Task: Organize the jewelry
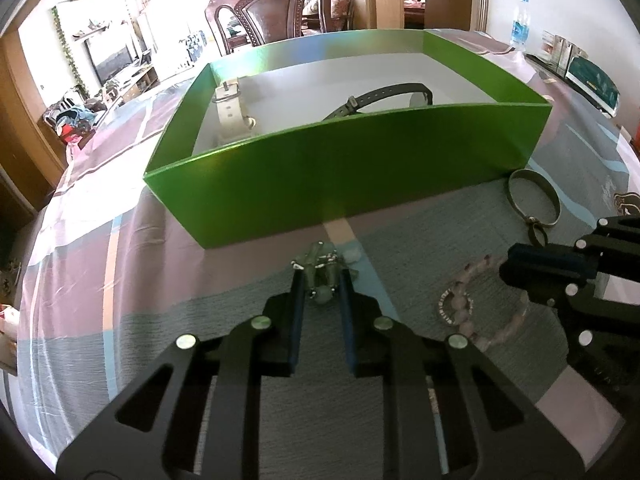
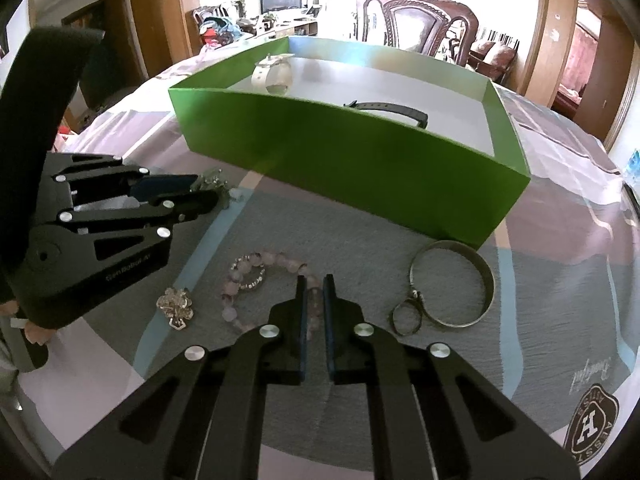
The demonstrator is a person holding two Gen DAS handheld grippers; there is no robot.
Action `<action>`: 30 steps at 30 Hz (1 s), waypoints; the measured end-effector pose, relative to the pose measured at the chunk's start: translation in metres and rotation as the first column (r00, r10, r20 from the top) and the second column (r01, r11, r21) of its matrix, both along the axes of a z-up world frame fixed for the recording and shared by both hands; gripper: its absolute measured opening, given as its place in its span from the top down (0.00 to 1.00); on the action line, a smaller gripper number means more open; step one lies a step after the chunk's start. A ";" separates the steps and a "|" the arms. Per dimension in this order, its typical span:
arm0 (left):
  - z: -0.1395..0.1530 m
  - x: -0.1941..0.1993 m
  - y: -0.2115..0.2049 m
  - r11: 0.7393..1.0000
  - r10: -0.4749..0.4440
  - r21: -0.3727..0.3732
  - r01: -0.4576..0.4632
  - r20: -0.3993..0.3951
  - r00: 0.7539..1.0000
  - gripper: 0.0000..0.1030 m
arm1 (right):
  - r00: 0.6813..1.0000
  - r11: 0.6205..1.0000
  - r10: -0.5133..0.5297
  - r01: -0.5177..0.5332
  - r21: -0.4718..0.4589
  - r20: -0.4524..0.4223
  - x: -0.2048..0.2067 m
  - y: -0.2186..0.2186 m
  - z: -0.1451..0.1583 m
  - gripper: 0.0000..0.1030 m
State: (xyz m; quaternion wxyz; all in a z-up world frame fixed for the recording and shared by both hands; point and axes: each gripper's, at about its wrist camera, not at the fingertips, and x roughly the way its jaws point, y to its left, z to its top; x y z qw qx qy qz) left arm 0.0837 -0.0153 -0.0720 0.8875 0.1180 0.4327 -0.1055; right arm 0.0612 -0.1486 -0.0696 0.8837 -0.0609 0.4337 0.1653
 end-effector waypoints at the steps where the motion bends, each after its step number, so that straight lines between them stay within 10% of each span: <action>1: 0.001 0.000 0.000 1.000 0.000 -0.003 0.000 0.003 1.000 0.83 | 1.000 1.000 -0.004 0.004 0.010 0.007 0.000 -0.002 0.002 0.92; 13: 0.001 0.000 0.000 1.000 0.002 0.005 -0.002 0.002 1.000 0.83 | 0.983 0.966 -0.059 0.012 0.260 0.175 -0.010 -0.030 0.045 0.96; 27: 0.001 0.004 0.007 1.000 0.028 -0.009 -0.028 0.001 1.000 0.75 | 0.997 0.997 -0.071 0.072 0.040 -0.024 0.011 -0.016 -0.001 0.86; 30: 0.000 0.004 0.006 1.000 0.029 -0.006 -0.029 0.004 1.000 0.65 | 0.997 0.997 -0.071 0.071 0.020 -0.017 0.009 -0.014 -0.003 0.70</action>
